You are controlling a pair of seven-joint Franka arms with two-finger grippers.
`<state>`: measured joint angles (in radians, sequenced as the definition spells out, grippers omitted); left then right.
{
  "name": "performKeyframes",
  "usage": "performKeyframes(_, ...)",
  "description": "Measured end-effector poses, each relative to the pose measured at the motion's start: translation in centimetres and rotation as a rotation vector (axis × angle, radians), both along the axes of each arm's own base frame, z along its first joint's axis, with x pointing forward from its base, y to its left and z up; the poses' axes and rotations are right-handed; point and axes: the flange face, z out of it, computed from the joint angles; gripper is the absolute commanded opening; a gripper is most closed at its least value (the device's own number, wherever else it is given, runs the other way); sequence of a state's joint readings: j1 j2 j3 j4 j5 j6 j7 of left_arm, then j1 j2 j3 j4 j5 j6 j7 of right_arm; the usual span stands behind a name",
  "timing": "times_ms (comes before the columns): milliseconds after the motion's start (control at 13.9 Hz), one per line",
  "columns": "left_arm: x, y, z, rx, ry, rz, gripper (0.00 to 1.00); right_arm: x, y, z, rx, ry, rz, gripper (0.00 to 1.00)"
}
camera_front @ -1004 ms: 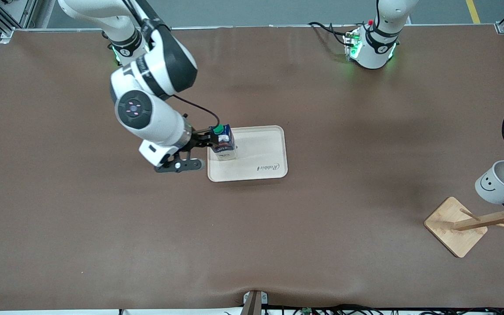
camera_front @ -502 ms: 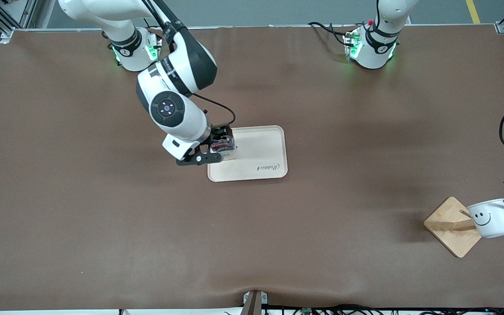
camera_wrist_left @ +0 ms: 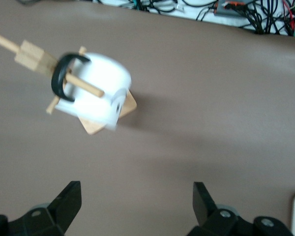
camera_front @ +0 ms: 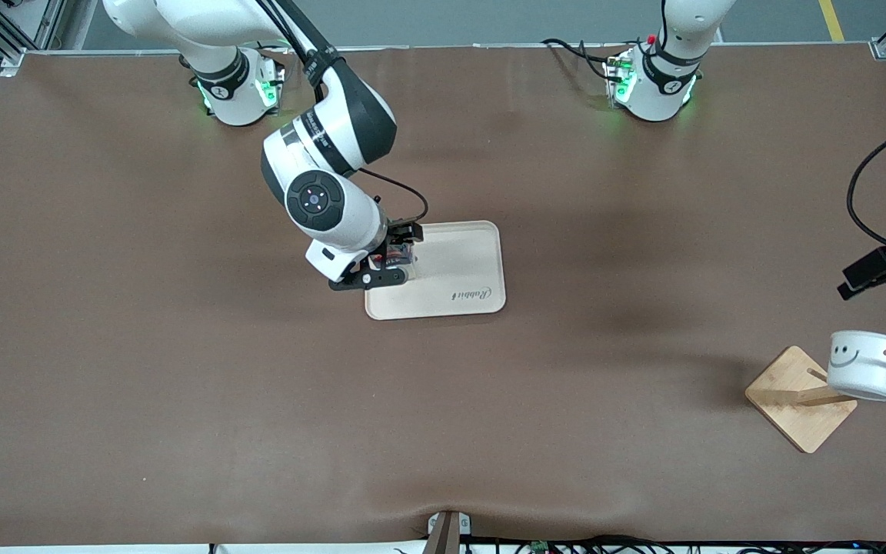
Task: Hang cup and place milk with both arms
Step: 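Lift the milk carton off the tray and carry it away with the right gripper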
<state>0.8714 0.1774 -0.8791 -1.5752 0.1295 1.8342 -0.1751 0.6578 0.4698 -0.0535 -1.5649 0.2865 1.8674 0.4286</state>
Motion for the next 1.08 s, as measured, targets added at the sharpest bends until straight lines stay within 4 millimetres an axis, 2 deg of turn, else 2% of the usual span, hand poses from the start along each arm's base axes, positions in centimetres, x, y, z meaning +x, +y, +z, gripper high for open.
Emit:
performKeyframes(143, -1.1, -1.6, 1.9, 0.003, 0.069, 0.009, 1.00, -0.4, 0.2, -0.5, -0.004, 0.010, 0.004, 1.00)
performKeyframes(215, -1.7, -2.1, 2.6, 0.009, 0.092, 0.010, 1.00, -0.7, 0.4, -0.8, -0.007, 0.013, 0.008, 0.88)
performKeyframes(287, -2.1, -2.4, 3.5, 0.017, 0.103, 0.009, 1.00, -0.9, 0.6, -1.2, -0.006, 0.008, 0.010, 0.47)
performKeyframes(359, -2.5, -2.6, 4.5, 0.026, 0.102, 0.011, 1.00, -1.1, 1.0, -1.6, -0.001, -0.006, 0.011, 0.31)
performKeyframes(430, -2.8, -2.8, 5.4, 0.034, 0.096, 0.013, 1.00, -1.4, 1.4, -1.8, 0.001, -0.017, 0.002, 0.09)
performKeyframes(502, -3.0, -2.8, 6.1, 0.038, 0.087, 0.015, 1.00, -1.5, 1.6, -1.6, -0.004, -0.023, -0.010, 0.00)
performKeyframes(789, -3.5, -2.9, 7.7, 0.038, 0.087, 0.015, 1.00, -1.6, 1.3, -1.2, -0.032, -0.014, -0.020, 0.00)
performKeyframes(933, -3.6, -3.9, 8.2, 0.038, 0.081, -0.001, 1.00, -0.9, -0.3, -0.1, -0.062, 0.021, -0.035, 0.00)
performKeyframes(1076, -4.1, -4.6, 8.7, 0.044, 0.094, -0.010, 1.00, 1.2, -3.0, 2.7, -0.071, 0.043, -0.068, 0.00)
